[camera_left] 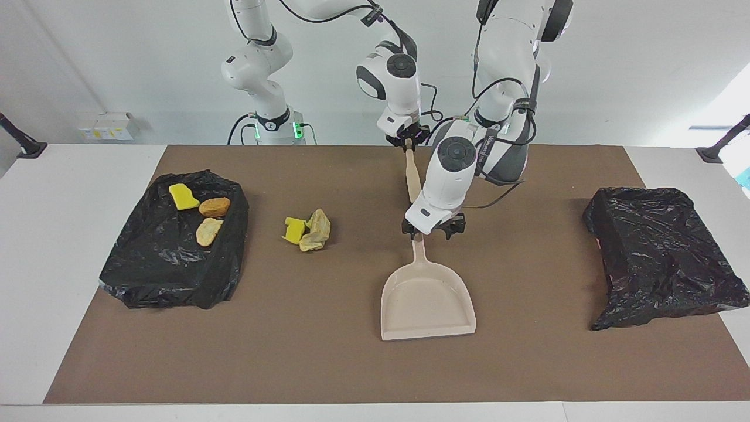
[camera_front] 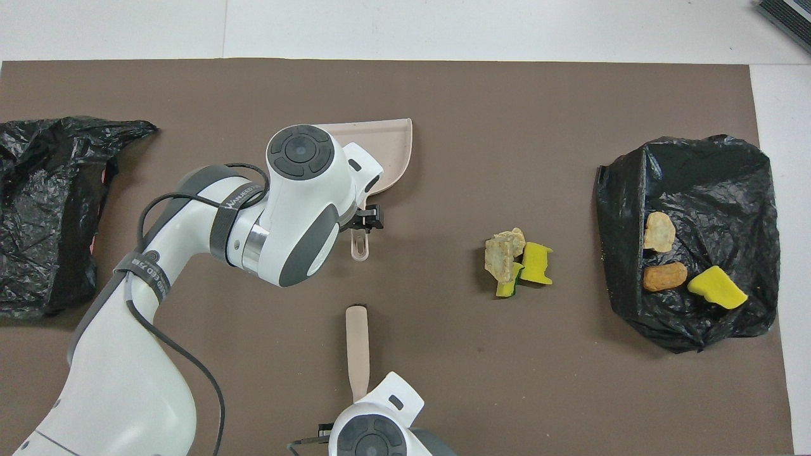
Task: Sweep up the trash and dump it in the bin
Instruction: 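Grasp the dustpan with the left gripper while the right gripper grasps the brush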
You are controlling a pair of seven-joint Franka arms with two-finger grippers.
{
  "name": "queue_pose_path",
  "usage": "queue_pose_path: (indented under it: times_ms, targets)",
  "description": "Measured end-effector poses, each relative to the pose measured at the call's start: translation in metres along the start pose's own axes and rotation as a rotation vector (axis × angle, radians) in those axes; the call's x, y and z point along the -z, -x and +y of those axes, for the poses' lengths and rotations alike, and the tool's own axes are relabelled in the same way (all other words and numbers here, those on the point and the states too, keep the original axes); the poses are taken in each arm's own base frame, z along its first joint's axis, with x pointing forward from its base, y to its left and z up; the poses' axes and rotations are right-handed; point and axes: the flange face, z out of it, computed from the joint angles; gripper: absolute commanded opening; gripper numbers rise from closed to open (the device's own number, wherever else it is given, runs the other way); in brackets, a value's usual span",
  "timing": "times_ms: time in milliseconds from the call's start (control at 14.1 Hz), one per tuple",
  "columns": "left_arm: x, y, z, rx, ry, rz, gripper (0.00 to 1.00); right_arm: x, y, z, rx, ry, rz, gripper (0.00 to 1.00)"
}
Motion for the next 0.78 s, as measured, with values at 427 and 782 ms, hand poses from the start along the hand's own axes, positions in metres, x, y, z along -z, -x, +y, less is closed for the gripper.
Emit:
queue_pose_path:
  times_ms: [427,782]
  targets:
    - [0.007,0.001,0.017,0.028,0.043,0.0,0.72,0.086,0.008,0.059,-0.022,0.171,-0.029,0.0]
    - [-0.001,-0.001,0.017,0.04,0.042,-0.011,0.41,0.16,-0.012,0.144,-0.103,0.23,0.016,0.0]
